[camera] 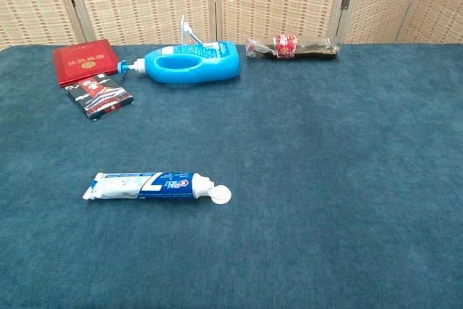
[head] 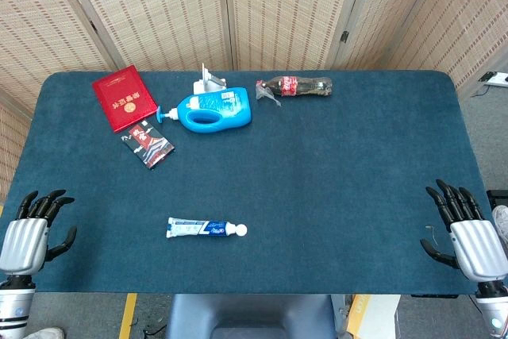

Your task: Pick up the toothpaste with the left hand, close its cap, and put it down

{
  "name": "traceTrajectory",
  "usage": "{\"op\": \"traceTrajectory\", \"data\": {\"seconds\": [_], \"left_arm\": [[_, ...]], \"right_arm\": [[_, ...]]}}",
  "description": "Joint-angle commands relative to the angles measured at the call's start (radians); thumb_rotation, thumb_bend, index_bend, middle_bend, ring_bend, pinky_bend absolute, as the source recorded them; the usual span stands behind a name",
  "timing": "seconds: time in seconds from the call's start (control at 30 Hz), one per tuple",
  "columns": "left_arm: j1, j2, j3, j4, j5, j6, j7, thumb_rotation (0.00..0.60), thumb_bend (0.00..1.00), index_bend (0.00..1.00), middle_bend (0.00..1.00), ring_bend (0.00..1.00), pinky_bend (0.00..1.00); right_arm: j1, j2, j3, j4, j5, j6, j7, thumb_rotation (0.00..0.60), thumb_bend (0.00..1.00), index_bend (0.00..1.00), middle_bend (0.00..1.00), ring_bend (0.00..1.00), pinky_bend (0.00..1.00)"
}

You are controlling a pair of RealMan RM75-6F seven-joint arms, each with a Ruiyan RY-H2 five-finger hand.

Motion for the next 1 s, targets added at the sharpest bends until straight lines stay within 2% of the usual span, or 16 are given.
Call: {"op": "traceTrajectory", "data": {"seconds": [0.03,0.33,0.67,0.87,1.0], "left_arm": [[0.000,-0.002,0.001,0.003,0.001,-0.001,-0.002,0.600,0.41,0.28,0.22,0.25,0.13],[0.001,0.003,0.005,0.001,0.014,0.006,-0.011,0.600,0.41,0.28,0.22,0.25,0.13],[-0.038,0.018,0.012,-0.019,0.074,-0.028,-0.018,0.600,0.41,0.28,0.22,0.25,0.14],[-0.137,0.028,0.018,-0.060,0.178,-0.125,-0.017,0.600,0.40,0.27,0.22,0.25,0.14],[-0.202,0.018,0.024,-0.080,0.201,-0.215,-0.004,0.600,0.34,0.23,0.22,0.25,0.14]], "right_arm": [[-0.002,0.001,0.001,-0.001,-0.002,0.004,0.000,0.600,0.27,0.00,0.00,0.00,0.00],[-0.008,0.005,0.001,0.003,-0.011,0.017,0.014,0.600,0.27,0.00,0.00,0.00,0.00],[-0.011,0.022,0.015,0.002,-0.017,0.042,0.028,0.600,0.27,0.00,0.00,0.00,0.00],[-0.006,0.049,0.032,-0.015,-0.014,0.053,0.027,0.600,0.27,0.00,0.00,0.00,0.00],[-0.002,0.054,0.037,-0.019,-0.012,0.048,0.030,0.600,0.27,0.00,0.00,0.00,0.00]]}}
